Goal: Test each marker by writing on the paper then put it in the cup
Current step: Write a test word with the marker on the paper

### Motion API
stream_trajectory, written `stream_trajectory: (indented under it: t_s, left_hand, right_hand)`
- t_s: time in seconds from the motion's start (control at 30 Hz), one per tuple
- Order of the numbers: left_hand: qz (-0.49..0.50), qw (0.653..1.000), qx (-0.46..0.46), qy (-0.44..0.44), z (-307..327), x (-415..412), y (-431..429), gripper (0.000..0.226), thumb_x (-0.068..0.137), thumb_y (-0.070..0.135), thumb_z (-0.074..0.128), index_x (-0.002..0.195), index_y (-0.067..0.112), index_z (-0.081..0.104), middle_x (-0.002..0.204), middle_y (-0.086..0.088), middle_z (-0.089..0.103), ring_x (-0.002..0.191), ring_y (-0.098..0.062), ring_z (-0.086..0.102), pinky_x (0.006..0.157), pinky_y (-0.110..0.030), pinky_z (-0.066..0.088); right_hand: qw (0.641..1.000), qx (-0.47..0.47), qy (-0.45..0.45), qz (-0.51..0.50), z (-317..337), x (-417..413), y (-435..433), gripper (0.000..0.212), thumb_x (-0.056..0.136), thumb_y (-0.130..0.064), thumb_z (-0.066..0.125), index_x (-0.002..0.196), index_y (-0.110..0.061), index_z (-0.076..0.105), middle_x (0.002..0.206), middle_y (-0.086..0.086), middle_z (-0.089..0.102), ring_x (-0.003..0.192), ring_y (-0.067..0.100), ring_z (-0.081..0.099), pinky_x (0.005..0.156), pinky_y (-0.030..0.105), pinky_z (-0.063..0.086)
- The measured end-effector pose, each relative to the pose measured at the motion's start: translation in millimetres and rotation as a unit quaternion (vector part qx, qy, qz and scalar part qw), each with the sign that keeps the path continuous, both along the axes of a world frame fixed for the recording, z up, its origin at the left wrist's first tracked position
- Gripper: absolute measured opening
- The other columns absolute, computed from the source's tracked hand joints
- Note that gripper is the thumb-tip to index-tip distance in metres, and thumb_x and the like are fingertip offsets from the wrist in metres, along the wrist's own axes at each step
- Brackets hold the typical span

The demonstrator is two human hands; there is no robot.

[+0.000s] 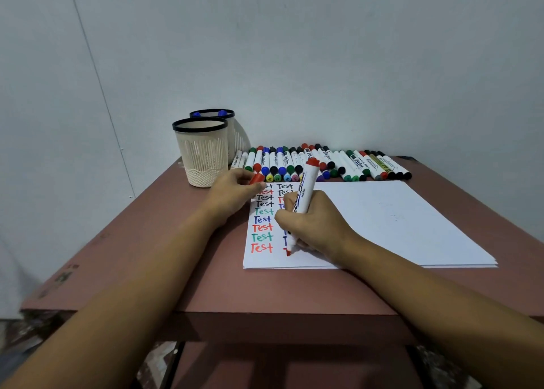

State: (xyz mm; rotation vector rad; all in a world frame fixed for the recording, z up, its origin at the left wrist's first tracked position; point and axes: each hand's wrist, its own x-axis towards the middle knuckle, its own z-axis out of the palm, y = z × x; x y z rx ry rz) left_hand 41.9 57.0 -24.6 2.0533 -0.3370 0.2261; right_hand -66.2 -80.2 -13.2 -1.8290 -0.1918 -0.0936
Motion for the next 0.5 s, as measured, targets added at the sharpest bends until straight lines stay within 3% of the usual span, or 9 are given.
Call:
stream_trajectory:
  t_s: [0.13,0.23,0.37,0.5]
  left_hand:
    - [0.001,1.000,0.000,0.003,0.0,1.2,0.1,0.037,0.084,0.026,0.068,0.116,0.010,0.059,0.104,-0.002,0.059,0.097,-0.019,0.058,0.074,-0.022,0.043]
    - [0.002,1.000,0.001,0.007,-0.3,1.4,0.3,0.036,0.084,0.027,0.068,0.115,0.011,0.059,0.102,0.000,0.058,0.096,-0.018,0.057,0.078,-0.025,0.043]
    - [-0.001,1.000,0.009,0.000,-0.1,0.7,0.1,0.036,0.084,0.027,0.067,0.116,0.011,0.059,0.103,0.000,0.057,0.094,-0.015,0.054,0.070,-0.021,0.041]
    - [-0.005,1.000,0.014,-0.002,0.8,-0.3,0.3,0.036,0.085,0.026,0.067,0.116,0.010,0.059,0.102,0.000,0.056,0.095,-0.015,0.054,0.076,-0.023,0.039]
  right_hand:
    - [0.999,0.024,-0.003,-0.025,0.8,1.8,-1.3,0.032,0.088,0.001,0.051,0.059,-0.008,0.039,0.035,-0.010,0.043,0.027,0.002,0.040,0.034,0.012,0.031]
    - [0.995,0.058,-0.021,-0.075,-2.1,7.9,-2.5,0.031,0.087,-0.003,0.055,0.061,-0.011,0.041,0.053,0.006,0.040,0.030,0.006,0.036,0.035,0.015,0.030]
    - [0.999,0.019,-0.010,-0.048,-4.0,6.4,-1.9,0.036,0.088,-0.003,0.053,0.056,-0.014,0.040,0.035,-0.012,0.044,0.032,0.001,0.045,0.041,0.019,0.037]
    - [0.999,-0.014,-0.011,-0.037,-2.8,4.9,-0.2,0.037,0.089,-0.001,0.051,0.057,-0.016,0.039,0.031,-0.016,0.042,0.032,-0.001,0.047,0.040,0.018,0.038]
